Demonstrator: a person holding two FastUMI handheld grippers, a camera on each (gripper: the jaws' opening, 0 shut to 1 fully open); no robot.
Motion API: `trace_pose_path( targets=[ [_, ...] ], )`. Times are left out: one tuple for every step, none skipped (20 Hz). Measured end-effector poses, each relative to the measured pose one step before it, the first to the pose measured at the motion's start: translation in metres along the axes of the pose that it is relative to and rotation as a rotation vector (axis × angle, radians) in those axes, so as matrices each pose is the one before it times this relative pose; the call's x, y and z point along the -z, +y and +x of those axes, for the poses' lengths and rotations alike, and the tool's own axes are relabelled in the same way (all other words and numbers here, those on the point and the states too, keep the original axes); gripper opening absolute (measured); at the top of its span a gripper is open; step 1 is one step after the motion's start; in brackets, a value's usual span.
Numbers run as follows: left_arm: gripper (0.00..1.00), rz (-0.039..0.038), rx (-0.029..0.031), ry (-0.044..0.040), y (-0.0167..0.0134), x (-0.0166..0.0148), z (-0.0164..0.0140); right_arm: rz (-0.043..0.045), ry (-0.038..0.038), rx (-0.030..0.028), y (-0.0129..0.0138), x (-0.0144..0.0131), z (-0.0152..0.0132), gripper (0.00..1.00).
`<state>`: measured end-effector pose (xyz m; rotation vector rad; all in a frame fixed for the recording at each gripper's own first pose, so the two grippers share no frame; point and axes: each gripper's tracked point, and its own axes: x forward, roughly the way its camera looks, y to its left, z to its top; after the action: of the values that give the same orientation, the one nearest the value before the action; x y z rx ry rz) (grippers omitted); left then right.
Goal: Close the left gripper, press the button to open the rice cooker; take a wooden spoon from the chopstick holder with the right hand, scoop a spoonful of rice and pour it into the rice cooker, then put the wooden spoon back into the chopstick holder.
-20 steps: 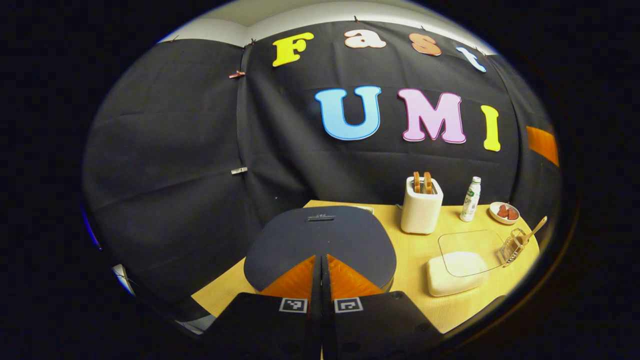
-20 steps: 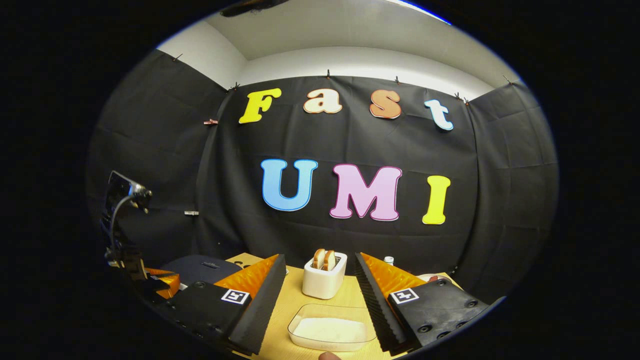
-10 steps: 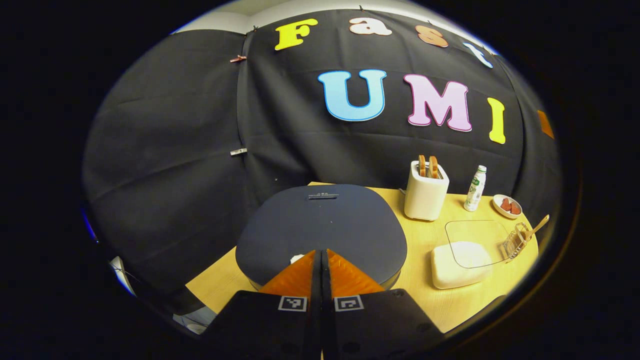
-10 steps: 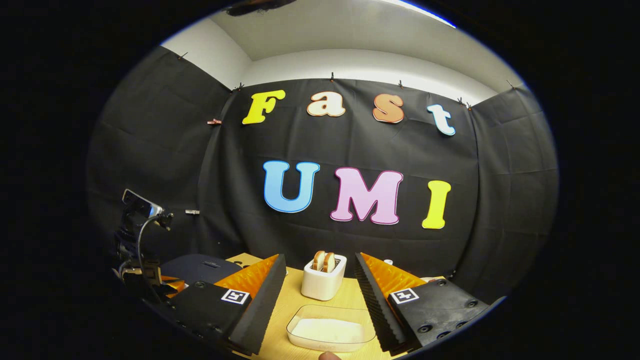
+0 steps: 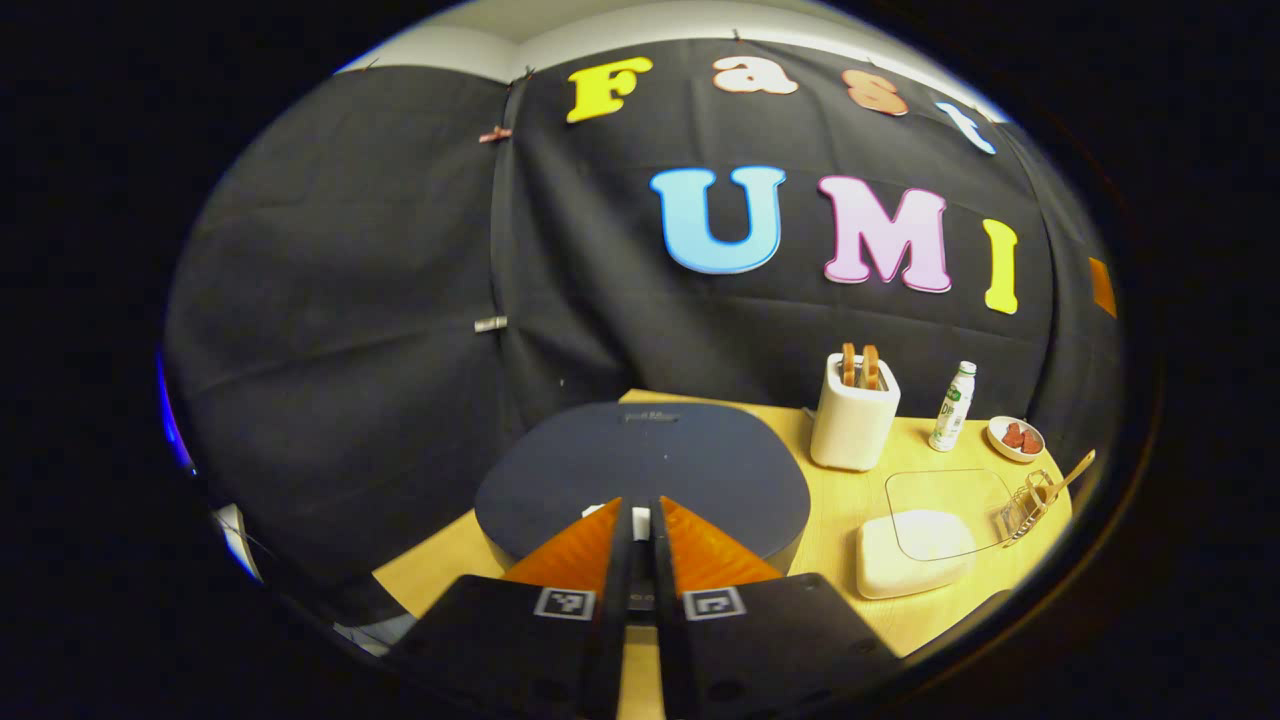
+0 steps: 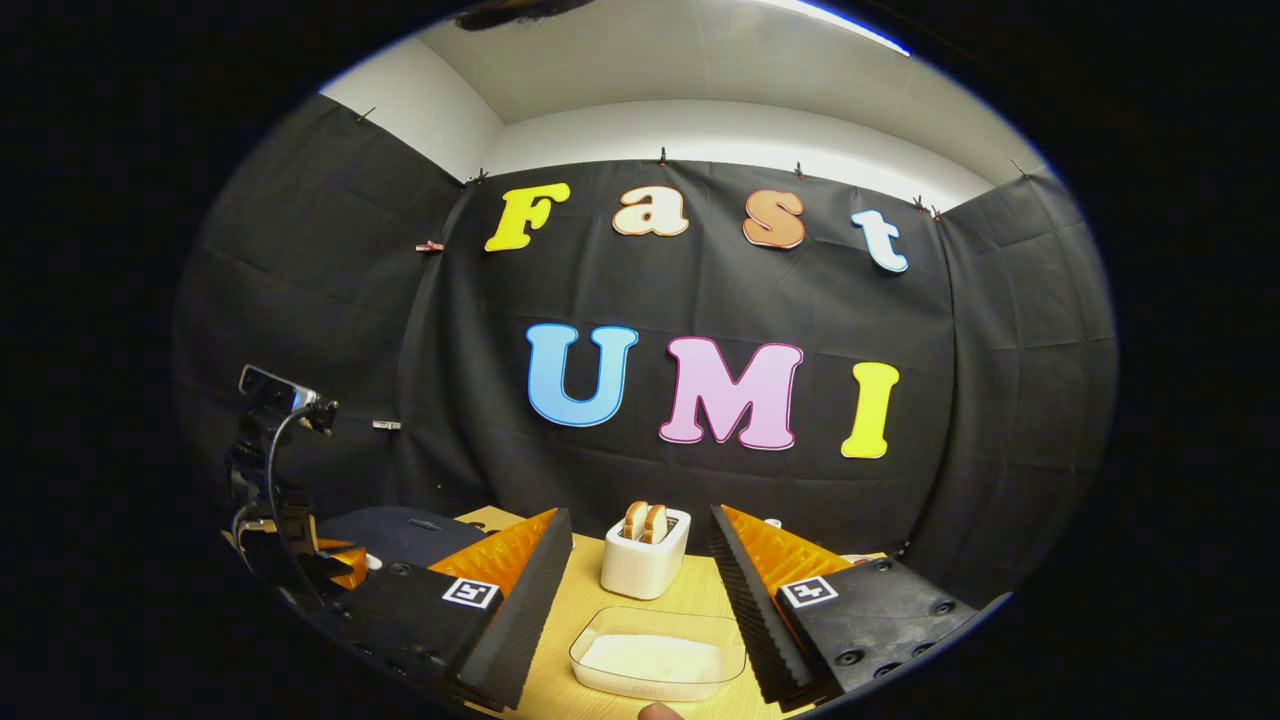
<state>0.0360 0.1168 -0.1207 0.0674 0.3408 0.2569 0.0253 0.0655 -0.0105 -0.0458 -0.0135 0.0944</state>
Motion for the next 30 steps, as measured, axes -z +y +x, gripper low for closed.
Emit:
trace_pose_path(
  targets=[
    [0.31, 0.02518, -0.01946, -0.05448, 0.00295, -0.01413, -0.01119, -0.00045, 0.00219, 0.00252, -0.00239, 0.00194, -0.00166, 0.86],
    [0.43, 0.00894, -0.00455, -0.04301, -0.00395, -0.01442, -0.00266, -0.00010, 0.00341, 0.00493, -0.00388, 0.00108, -0.00096, 0.86],
    [0.55, 0.00388, 0.00625, -0.04396, -0.00433, -0.01573, -0.00561, 0.00057, 0.00623, 0.01164, -0.00725, 0.00152, -0.00117, 0.86],
    [0.69, 0.01007, 0.00697, -0.04339, -0.00425, -0.01189, -0.00657, 0.00549, 0.00440, 0.01027, -0.00698, 0.00094, -0.00197, 0.86],
    [0.77, 0.00427, 0.00885, -0.01374, -0.00797, -0.00775, 0.00247, 0.00556, 0.00264, 0.00976, -0.00620, 0.00140, -0.00073, 0.87],
    [0.91, 0.00940, 0.01168, -0.01517, -0.00427, 0.00085, -0.00951, 0.00278, 0.00221, 0.01151, -0.00837, 0.00105, -0.00098, 0.87],
    [0.95, 0.00602, 0.00315, -0.00973, -0.00480, -0.00443, -0.00236, 0.00000, 0.00315, 0.01282, -0.00978, 0.00199, -0.00009, 0.86],
    [0.95, 0.00256, 0.00454, -0.01523, -0.00269, -0.00692, -0.00352, 0.00142, 0.00388, 0.01497, -0.01062, 0.00208, -0.00014, 0.86],
    [0.95, 0.00345, -0.00175, -0.00860, -0.00256, -0.00599, -0.00175, 0.00472, 0.00592, 0.01658, -0.01167, 0.00364, -0.00010, 0.86],
    [0.95, -0.00969, -0.00186, -0.00038, -0.00153, 0.00047, -0.00072, 0.00645, 0.00983, 0.01595, -0.01065, 0.00493, -0.00025, 0.86],
    [0.95, -0.01527, 0.00269, 0.00776, -0.00421, -0.00091, -0.00109, 0.00642, 0.01239, 0.01898, -0.01365, 0.00613, 0.00102, 0.87],
    [0.95, -0.00897, -0.00408, 0.00457, -0.00350, -0.00105, -0.00181, 0.00788, 0.01766, 0.01885, -0.01430, 0.00725, 0.00045, 0.86],
    [0.95, 0.00041, -0.00852, 0.00243, -0.00162, -0.00221, -0.00089, 0.01013, 0.01968, 0.01996, -0.01393, 0.00912, 0.00259, 0.87],
    [0.95, 0.00100, -0.00995, -0.00197, -0.00096, -0.00149, -0.00052, 0.00894, 0.02191, 0.02579, -0.01532, 0.00793, 0.00097, 0.87],
    [0.95, -0.00097, -0.00617, -0.00029, -0.00283, -0.00371, -0.00111, 0.01082, 0.01947, 0.01866, -0.01396, 0.00789, 0.00216, 0.86],
    [0.95, 0.00049, -0.00705, -0.00409, -0.00283, -0.00304, -0.00213, 0.01591, 0.01260, 0.01138, -0.01136, 0.00514, 0.00182, 0.87],
    [0.95, 0.00191, -0.00713, -0.00612, -0.00304, -0.00584, -0.00211, 0.00982, 0.00462, 0.00883, -0.01010, 0.00469, 0.00155, 0.87],
    [0.95, 0.00287, -0.00266, -0.00390, -0.00401, -0.00257, -0.00225, 0.00213, 0.00483, 0.00986, -0.01101, 0.00541, 0.00273, 0.87],
    [0.95, 0.01328, -0.01532, -0.00302, -0.00230, -0.00376, -0.00178, -0.00002, 0.01139, 0.00774, -0.01027, 0.00907, 0.00393, 0.87],
    [0.95, 0.01963, -0.01765, 0.00038, 0.00008, -0.00173, -0.00115, -0.00293, 0.01905, 0.00502, -0.00973, 0.01093, 0.00406, 0.87],
    [0.96, 0.00864, 0.00132, 0.00021, -0.00490, -0.00282, -0.00293, 0.00231, 0.02410, 0.00304, -0.00968, 0.01236, 0.00423, 0.87],
    [0.96, 0.00189, 0.00026, 0.00127, -0.00660, -0.00290, -0.00356, 0.00637, 0.03451, 0.00936, -0.01075, 0.01325, 0.00411, 0.87],
    [0.96, 0.00469, -0.00138, 0.00115, -0.00290, -0.00228, -0.00347, 0.02030, 0.02948, 0.01058, -0.01283, 0.01182, 0.00548, 0.87],
    [0.96, 0.00706, -0.00372, 0.00129, -0.00248, -0.00102, -0.00358, 0.02592, 0.03178, 0.01614, -0.01315, 0.01225, 0.00461, 0.87],
    [0.96, 0.00946, -0.00604, -0.00005, -0.00145, -0.00306, -0.00345, 0.03075, 0.02682, 0.01943, -0.01444, 0.01188, 0.00586, 0.87],
    [0.96, 0.00743, -0.00592, -0.00345, -0.00197, -0.00193, -0.00366, 0.03323, 0.02602, 0.01628, -0.01233, 0.01118, 0.00670, 0.87],
    [0.96, 0.00283, -0.00802, -0.00368, -0.00097, -0.00407, -0.00445, 0.02570, 0.03173, 0.01942, -0.01056, 0.01002, 0.00732, 0.87],
    [0.96, -0.00453, -0.02422, -0.00266, 0.00281, -0.00100, -0.00387, 0.01720, 0.01814, 0.00983, -0.00873, 0.00546, 0.00667, 0.87],
    [0.95, -0.00867, -0.01622, -0.00117, 0.00311, -0.00196, -0.00270, 0.01382, 0.00859, 0.00230, -0.00699, 0.00552, 0.00724, 0.88],
    [0.96, -0.00257, -0.00372, 0.00338, -0.00216, -0.00050, -0.00339, 0.00614, 0.00813, 0.00710, -0.00590, 0.00305, 0.00680, 0.87]
  ],
)
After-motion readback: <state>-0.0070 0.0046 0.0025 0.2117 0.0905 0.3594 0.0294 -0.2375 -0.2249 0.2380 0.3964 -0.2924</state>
